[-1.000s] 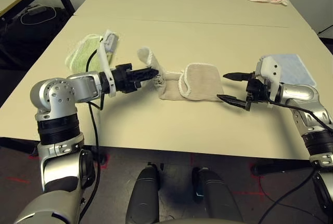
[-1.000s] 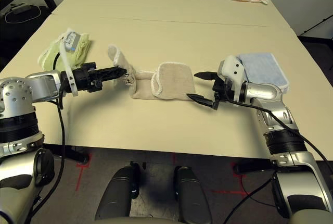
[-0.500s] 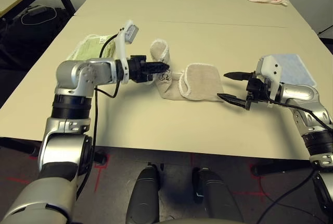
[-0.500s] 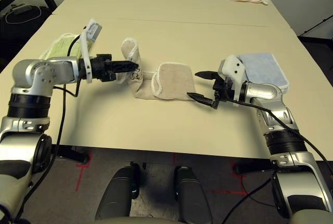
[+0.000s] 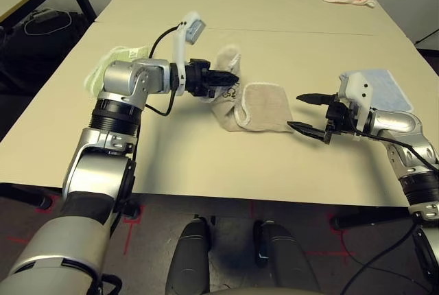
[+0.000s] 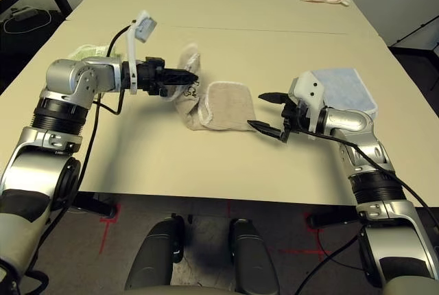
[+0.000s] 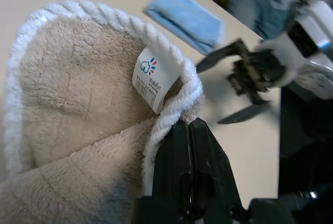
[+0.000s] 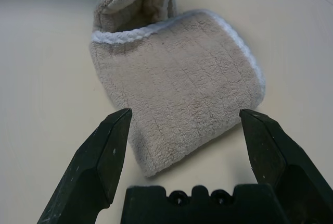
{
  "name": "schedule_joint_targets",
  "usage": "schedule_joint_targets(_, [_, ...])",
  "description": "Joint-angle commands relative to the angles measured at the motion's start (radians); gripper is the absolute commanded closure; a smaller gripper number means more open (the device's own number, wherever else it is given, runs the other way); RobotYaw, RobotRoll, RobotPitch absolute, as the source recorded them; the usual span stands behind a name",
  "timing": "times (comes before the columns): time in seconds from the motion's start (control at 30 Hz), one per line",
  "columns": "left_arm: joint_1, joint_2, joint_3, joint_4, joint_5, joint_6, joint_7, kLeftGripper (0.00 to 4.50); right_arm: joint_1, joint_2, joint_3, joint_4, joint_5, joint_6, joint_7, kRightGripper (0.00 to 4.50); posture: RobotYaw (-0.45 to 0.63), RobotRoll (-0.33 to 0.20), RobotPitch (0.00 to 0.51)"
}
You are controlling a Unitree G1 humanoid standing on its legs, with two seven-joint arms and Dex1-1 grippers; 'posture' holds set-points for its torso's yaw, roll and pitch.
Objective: Fold the towel and set it aside.
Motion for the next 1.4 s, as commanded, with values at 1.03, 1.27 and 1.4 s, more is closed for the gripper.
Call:
schedule_joint_targets(1.03, [-0.026,-0.091,-0.162,0.027,0.204,-0.234,-0.193,4.47,0.007,-0.028,-0.043,0.028,-0.004,0.012,-0.041,0.0,0.03,0.0,0.113])
schedule_joint_targets(1.27, [-0.034,-0.138,-0.195,0.062,0.261,-0.304,-0.208,4.47,0.005,-0.025,-0.04,0.029,-0.006,0.011,-0.04,0.0,0.03,0.0,0.112])
schedule_joint_targets(1.4, [-0.027,-0.159,-0.238,0.083,0.312,-0.363,-0.219,4.47,0.006,-0.027,-0.039,0.028,-0.007,0.012,-0.04,0.0,0.03,0.0,0.112])
